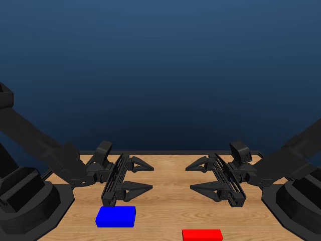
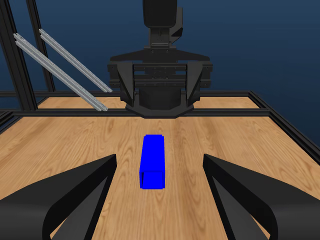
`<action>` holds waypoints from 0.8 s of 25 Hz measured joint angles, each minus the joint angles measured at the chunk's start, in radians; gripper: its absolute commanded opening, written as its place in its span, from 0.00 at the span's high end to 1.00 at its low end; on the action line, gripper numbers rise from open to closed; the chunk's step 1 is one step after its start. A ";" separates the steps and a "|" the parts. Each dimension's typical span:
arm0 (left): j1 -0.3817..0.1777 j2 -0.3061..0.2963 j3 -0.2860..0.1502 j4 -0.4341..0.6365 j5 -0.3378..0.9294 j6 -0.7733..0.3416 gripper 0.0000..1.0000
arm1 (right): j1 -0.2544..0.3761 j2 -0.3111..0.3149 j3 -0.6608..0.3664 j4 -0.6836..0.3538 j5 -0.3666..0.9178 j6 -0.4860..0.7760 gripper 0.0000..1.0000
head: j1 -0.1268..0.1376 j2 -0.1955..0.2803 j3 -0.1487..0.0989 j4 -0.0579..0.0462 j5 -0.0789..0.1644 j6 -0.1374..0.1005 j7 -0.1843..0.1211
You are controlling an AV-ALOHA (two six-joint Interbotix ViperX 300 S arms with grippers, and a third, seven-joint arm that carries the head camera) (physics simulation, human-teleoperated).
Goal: Insert peg into socket
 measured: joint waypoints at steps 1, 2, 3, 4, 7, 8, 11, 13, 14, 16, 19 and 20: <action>-0.017 0.002 -0.003 -0.028 -0.011 0.008 0.00 | 0.015 0.000 -0.003 0.029 0.023 0.006 0.00 | 0.001 0.001 -0.009 0.001 0.039 0.006 0.000; -0.030 0.006 -0.004 -0.055 -0.029 0.008 0.00 | 0.026 0.003 -0.004 0.066 0.042 0.013 0.00 | 0.002 0.001 -0.022 0.003 0.072 0.010 0.000; -0.033 0.014 -0.003 -0.065 -0.050 -0.002 0.00 | 0.030 0.005 -0.001 0.093 0.055 0.021 0.00 | 0.002 0.002 -0.033 0.004 0.097 0.013 -0.001; -0.032 0.026 -0.001 -0.067 -0.070 -0.014 0.00 | 0.031 0.005 0.005 0.111 0.065 0.028 0.00 | 0.003 0.005 -0.040 0.004 0.117 0.016 -0.001; -0.023 0.060 0.005 -0.043 -0.136 -0.051 0.00 | 0.025 0.003 0.024 0.137 0.086 0.041 0.00 | 0.004 0.019 -0.054 0.004 0.151 0.018 -0.008; -0.019 0.067 0.007 -0.034 -0.155 -0.059 0.00 | 0.022 0.001 0.028 0.140 0.092 0.043 0.00 | 0.004 0.025 -0.057 0.004 0.159 0.019 -0.011; -0.015 0.070 0.021 -0.036 -0.188 -0.075 0.00 | 0.018 -0.003 0.028 0.141 0.112 0.050 0.00 | 0.006 0.046 -0.068 0.004 0.173 0.018 -0.015; -0.020 0.055 0.044 -0.091 -0.145 -0.069 0.00 | 0.025 -0.001 0.017 0.140 0.131 0.056 0.00 | 0.008 0.063 -0.077 0.005 0.178 0.020 -0.015; -0.024 0.044 0.061 -0.127 -0.112 -0.064 0.00 | 0.030 0.004 0.010 0.140 0.140 0.060 0.00 | 0.009 0.073 -0.081 0.006 0.180 0.021 -0.014; -0.037 0.018 0.105 -0.200 -0.039 -0.060 0.00 | 0.041 0.023 -0.007 0.139 0.156 0.068 0.00 | 0.012 0.094 -0.089 0.007 0.184 0.024 -0.012; -0.060 -0.011 0.165 -0.286 0.071 -0.061 0.00 | 0.054 0.056 -0.029 0.136 0.171 0.083 0.00 | 0.018 0.122 -0.098 0.011 0.192 0.032 -0.005; -0.070 -0.017 0.182 -0.307 0.102 -0.066 0.00 | 0.057 0.067 -0.035 0.136 0.173 0.089 0.00 | 0.021 0.129 -0.100 0.012 0.194 0.034 -0.003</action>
